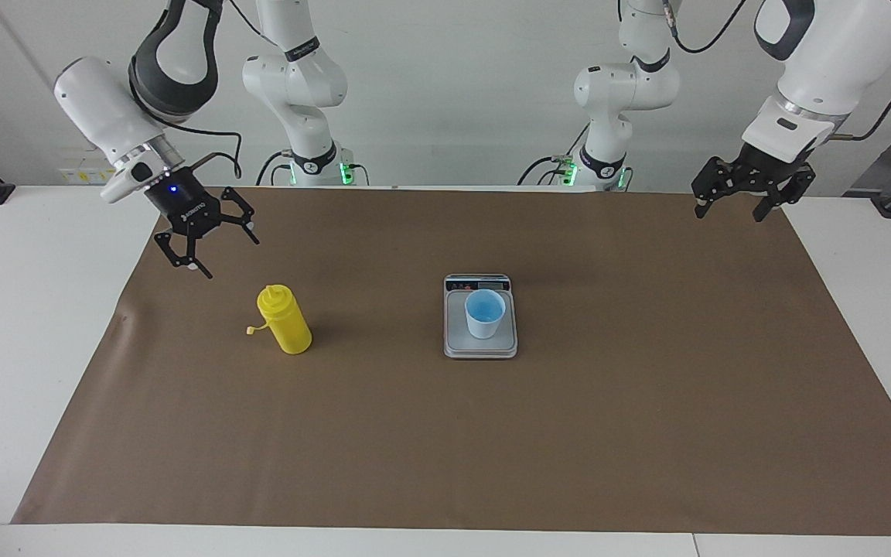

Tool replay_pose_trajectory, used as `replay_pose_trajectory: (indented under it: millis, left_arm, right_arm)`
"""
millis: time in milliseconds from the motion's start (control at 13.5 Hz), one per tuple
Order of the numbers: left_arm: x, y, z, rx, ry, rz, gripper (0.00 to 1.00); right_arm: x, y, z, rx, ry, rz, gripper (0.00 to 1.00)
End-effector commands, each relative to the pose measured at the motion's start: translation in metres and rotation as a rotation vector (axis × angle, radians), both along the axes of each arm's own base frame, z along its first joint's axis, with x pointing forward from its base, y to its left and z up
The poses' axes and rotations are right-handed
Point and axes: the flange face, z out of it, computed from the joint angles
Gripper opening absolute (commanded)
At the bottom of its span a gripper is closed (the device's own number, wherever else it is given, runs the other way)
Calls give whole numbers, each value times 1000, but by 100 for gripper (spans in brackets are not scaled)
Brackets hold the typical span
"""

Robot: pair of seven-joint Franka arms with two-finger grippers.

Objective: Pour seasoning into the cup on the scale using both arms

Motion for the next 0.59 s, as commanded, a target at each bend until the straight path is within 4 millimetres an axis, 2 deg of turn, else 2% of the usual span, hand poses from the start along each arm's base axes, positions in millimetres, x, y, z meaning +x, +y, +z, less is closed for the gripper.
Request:
replay_pose_trajectory:
  millis: [0, 74, 223, 519]
  left_arm:
    - [-6, 5, 1, -9, 2, 2, 100]
    - [-6, 5, 1, -9, 2, 2, 100]
    - [-6, 5, 1, -9, 2, 2, 100]
    - [-6, 5, 1, -9, 2, 2, 100]
  right_arm:
    - [15, 23, 50, -99, 119, -85, 100]
    - [20, 43, 59, -120, 192, -113, 100]
    - [27, 67, 81, -137, 283, -237, 100]
    - [33, 130, 106, -277, 327, -376, 100]
